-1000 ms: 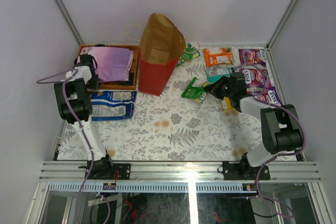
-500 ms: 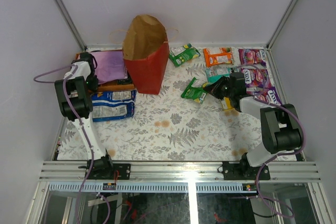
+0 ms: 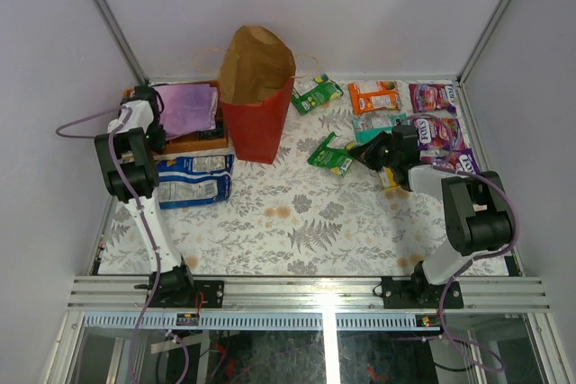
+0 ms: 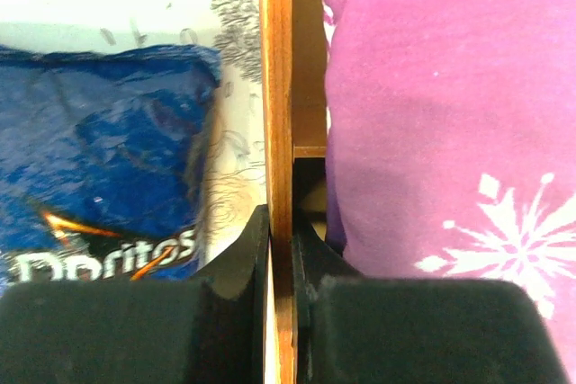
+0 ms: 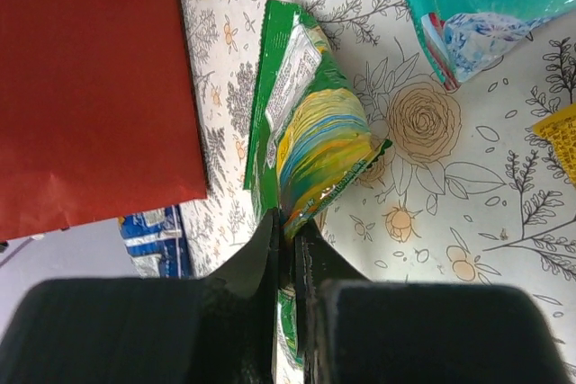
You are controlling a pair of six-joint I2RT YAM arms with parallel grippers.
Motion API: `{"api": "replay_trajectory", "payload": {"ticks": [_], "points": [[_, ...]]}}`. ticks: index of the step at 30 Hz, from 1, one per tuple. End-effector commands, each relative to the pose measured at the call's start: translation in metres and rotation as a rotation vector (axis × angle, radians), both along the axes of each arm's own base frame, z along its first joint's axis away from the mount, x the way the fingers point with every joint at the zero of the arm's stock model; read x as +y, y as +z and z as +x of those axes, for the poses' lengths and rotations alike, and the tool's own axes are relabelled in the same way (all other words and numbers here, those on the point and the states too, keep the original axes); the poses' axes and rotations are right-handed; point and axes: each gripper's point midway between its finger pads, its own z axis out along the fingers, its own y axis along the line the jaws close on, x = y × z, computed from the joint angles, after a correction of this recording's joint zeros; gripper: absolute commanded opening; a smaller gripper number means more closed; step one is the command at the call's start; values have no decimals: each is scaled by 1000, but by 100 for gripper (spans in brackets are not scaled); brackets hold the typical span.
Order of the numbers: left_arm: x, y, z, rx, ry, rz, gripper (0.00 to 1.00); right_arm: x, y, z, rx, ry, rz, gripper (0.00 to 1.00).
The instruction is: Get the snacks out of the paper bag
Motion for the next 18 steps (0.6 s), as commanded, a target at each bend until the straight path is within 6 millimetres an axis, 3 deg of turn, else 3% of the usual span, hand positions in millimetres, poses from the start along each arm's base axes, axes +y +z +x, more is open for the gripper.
{"api": "replay_trajectory", "payload": {"ticks": [1,5,11,18], "points": [[23,49,71,-257,6,70,0,1,19,24,-59,-79,83,0],[28,46,76,-225,-30,82,0,7,23,28,-50,-129,120,0],[27,38,57,-212,13,72,0,17,32,36,-41,-242,171,0],[40,37,43,-224,38,63,0,12,42,51,-75,-390,184,0]]}}
